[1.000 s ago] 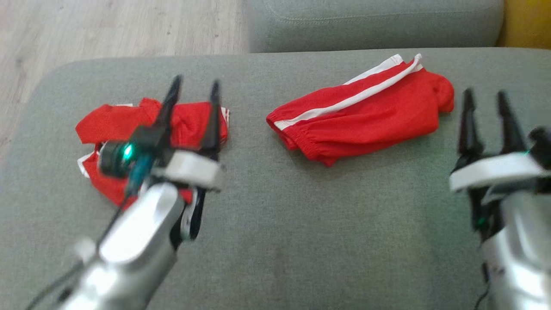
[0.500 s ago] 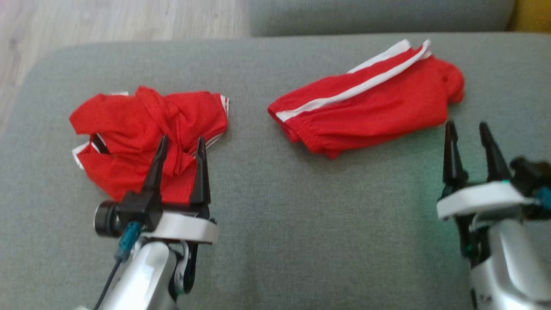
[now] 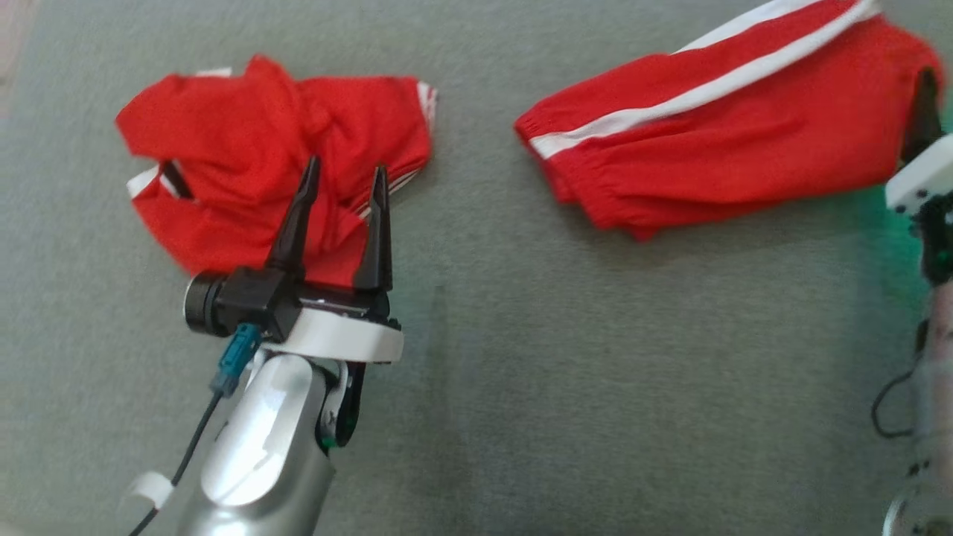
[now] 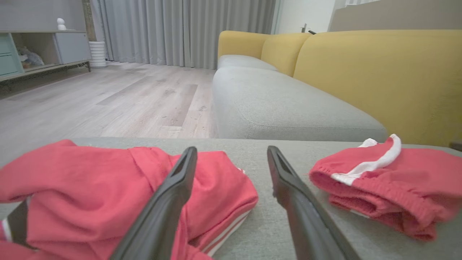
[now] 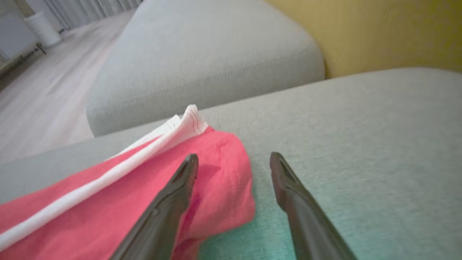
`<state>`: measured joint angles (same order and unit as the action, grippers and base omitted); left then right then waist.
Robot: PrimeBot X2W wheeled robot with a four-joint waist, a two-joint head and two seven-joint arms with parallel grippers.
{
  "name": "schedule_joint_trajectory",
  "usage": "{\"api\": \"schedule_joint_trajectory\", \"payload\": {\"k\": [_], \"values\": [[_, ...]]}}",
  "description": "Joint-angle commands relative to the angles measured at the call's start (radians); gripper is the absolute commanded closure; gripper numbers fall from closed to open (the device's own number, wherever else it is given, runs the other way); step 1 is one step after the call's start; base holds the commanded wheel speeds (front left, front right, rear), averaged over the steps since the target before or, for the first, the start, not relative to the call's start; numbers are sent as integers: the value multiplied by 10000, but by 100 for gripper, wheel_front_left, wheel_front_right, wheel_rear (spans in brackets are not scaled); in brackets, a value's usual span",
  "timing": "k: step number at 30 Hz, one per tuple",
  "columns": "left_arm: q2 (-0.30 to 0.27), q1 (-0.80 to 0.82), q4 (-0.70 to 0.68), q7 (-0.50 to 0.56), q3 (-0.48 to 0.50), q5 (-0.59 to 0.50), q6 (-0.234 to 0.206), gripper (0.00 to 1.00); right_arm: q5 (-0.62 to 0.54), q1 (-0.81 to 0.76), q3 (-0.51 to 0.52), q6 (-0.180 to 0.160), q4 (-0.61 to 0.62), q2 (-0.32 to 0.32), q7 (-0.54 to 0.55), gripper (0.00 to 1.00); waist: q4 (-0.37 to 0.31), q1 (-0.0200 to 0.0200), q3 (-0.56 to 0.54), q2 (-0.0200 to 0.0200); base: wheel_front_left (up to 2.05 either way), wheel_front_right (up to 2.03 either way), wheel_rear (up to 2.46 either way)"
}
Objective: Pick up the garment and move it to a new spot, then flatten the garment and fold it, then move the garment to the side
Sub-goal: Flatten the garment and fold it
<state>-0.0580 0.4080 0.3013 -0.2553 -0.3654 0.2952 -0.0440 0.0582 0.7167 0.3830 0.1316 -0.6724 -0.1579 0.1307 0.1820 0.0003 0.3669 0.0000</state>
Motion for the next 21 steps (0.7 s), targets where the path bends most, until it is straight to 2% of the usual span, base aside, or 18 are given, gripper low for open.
{"api": "schedule_joint_trajectory", "payload": {"k": [1,7,16,18,21], "values": [[-58,334,-256,-64,428,-154,71,0,-130,532,-127,-9,-62,-204,164,0,449,-3,441,0,0,0,0],[49,464,-194,-64,543,-304,245,0,-456,1387,-302,-9,-1703,-771,691,0,778,-3,733,0,0,0,0],[74,590,-130,-64,492,-313,254,0,-22,1912,-1890,-9,-3142,-975,945,0,824,-3,820,0,0,0,0],[75,627,-137,-64,439,-282,205,0,346,1970,-2380,-9,-3354,-957,1032,100,776,-3,804,0,0,0,0],[76,599,-111,-64,414,-297,183,0,923,1992,-2892,-9,-3407,-1080,756,100,634,-3,730,0,0,0,0]]}}
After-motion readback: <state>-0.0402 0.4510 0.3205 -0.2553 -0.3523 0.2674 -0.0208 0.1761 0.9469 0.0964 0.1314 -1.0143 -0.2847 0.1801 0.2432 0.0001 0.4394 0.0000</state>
